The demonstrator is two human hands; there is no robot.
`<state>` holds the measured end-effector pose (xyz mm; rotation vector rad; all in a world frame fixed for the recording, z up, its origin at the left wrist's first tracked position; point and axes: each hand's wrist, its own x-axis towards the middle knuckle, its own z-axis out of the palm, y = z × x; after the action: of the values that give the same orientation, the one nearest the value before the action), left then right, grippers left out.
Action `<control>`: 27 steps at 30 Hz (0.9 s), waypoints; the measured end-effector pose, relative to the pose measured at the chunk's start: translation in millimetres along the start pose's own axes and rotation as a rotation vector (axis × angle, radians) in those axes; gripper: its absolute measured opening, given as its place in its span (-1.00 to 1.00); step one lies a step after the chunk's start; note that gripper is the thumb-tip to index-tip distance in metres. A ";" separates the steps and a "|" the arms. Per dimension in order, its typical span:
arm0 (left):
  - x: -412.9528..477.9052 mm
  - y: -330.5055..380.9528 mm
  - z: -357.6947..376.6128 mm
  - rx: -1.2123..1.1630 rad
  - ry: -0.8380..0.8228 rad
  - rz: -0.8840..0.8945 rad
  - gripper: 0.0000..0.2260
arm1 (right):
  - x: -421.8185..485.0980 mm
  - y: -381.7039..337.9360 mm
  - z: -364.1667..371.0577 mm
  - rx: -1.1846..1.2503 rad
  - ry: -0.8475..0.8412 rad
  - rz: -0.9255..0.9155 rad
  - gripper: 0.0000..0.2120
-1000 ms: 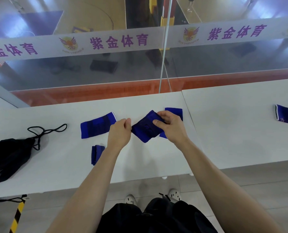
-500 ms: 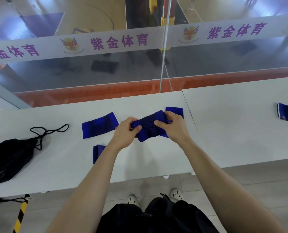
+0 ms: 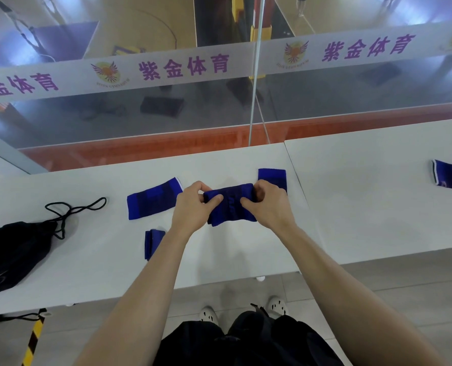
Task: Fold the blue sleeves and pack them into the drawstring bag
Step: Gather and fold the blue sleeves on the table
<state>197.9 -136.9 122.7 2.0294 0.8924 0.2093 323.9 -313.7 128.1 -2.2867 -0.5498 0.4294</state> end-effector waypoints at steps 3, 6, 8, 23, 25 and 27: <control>-1.5 3.3 1.5 0.020 0.006 -0.010 -0.79 | -3.4 -4.5 2.7 -0.009 0.029 -0.018 -0.74; -2.7 5.2 4.6 0.027 0.038 -0.011 -0.78 | -7.1 -10.2 4.4 -0.008 0.031 -0.027 -0.73; -2.8 6.5 5.1 0.029 0.066 -0.012 -0.76 | -10.8 -13.7 6.8 0.003 -0.013 -0.055 -0.70; -3.8 3.2 -5.9 0.165 -0.102 0.060 -0.79 | -12.0 -15.1 14.2 0.077 0.009 0.032 -0.86; -1.1 0.2 -9.2 0.184 -0.028 0.037 -0.82 | -8.9 -11.3 13.1 0.098 0.023 0.030 -0.88; 1.7 -1.8 -14.4 0.114 -0.053 0.025 -0.85 | -5.5 -7.1 12.4 0.148 0.013 0.026 -0.91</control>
<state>191.6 -125.6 129.5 2.1424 0.8638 0.1204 311.8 -304.7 125.6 -2.1554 -0.4667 0.4527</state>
